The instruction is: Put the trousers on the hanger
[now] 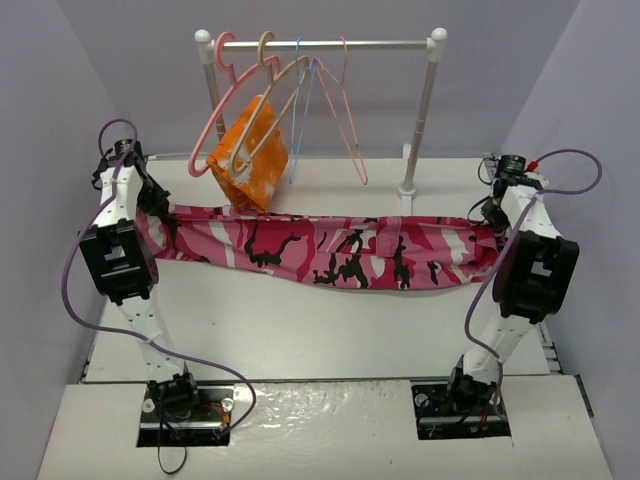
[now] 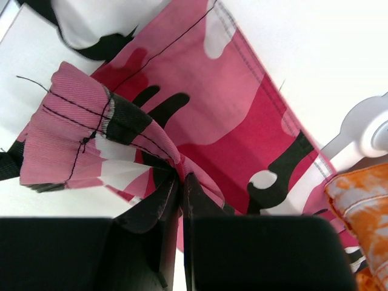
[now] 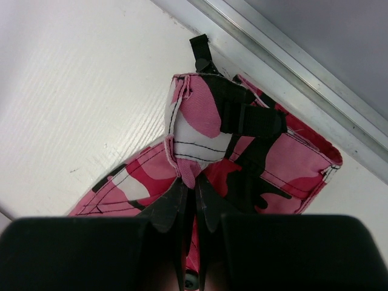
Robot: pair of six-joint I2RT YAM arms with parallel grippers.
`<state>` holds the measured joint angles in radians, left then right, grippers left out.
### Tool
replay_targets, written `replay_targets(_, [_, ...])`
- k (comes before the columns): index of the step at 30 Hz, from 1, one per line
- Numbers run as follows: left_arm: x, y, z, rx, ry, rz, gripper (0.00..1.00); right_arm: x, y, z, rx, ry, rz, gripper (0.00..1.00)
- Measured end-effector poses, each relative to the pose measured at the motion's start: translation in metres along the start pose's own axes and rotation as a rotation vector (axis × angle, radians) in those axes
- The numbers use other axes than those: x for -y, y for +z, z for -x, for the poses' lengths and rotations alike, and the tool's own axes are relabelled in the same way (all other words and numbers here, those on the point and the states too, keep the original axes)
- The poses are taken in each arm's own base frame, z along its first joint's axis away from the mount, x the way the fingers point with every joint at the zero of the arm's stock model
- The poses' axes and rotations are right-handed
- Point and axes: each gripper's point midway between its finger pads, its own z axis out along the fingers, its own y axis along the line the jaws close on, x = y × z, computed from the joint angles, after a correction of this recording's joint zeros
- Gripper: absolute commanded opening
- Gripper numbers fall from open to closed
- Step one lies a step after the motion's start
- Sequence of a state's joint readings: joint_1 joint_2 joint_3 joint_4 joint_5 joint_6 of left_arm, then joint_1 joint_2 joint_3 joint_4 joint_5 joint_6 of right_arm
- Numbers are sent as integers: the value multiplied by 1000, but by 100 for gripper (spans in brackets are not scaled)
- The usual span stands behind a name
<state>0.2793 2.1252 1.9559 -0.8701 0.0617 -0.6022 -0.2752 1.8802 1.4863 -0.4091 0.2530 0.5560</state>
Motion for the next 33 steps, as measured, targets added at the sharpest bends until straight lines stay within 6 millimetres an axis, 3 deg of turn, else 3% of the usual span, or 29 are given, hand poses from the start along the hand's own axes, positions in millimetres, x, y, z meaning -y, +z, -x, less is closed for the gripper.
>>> replay_targets(5, [12, 14, 8, -8, 5, -23, 3, -5, 12, -1, -13, 12, -7, 1])
replay_targets(7, [17, 19, 10, -12, 8, -34, 11, -7, 13, 0, -14, 16, -7, 3])
replay_targets(10, [21, 27, 18, -1, 26, -40, 30, -9, 14, 6, 1, 24, -10, 21])
replay_targets(11, [21, 30, 24, 17, 31, -33, 40, -8, 15, 12, 13, 28, -18, 31])
replay_targets(14, [15, 36, 41, 60, 39, -17, 60, -4, 21, 36, 66, 54, -37, 48])
replay_targets(17, [9, 35, 52, 82, 47, -11, 70, 2, 23, 53, 100, 69, -45, 69])
replay_targets(19, [6, 32, 58, 97, 53, -14, 71, 5, 21, 60, 111, 65, -43, 76])
replay_targets(22, [6, 18, 63, 124, 72, -29, 71, 1, 14, 64, 115, 50, -10, 77])
replay_targets(27, [-4, -21, 41, 151, 101, -50, 68, -17, -32, 70, 164, 18, 103, 76])
replay_targets(30, [-15, -29, 15, 145, 99, -65, 60, -29, -68, 53, 192, -12, 182, 73])
replay_targets(33, [-24, -12, -11, 91, 99, -65, 48, -44, -85, 24, 184, -45, 269, 65])
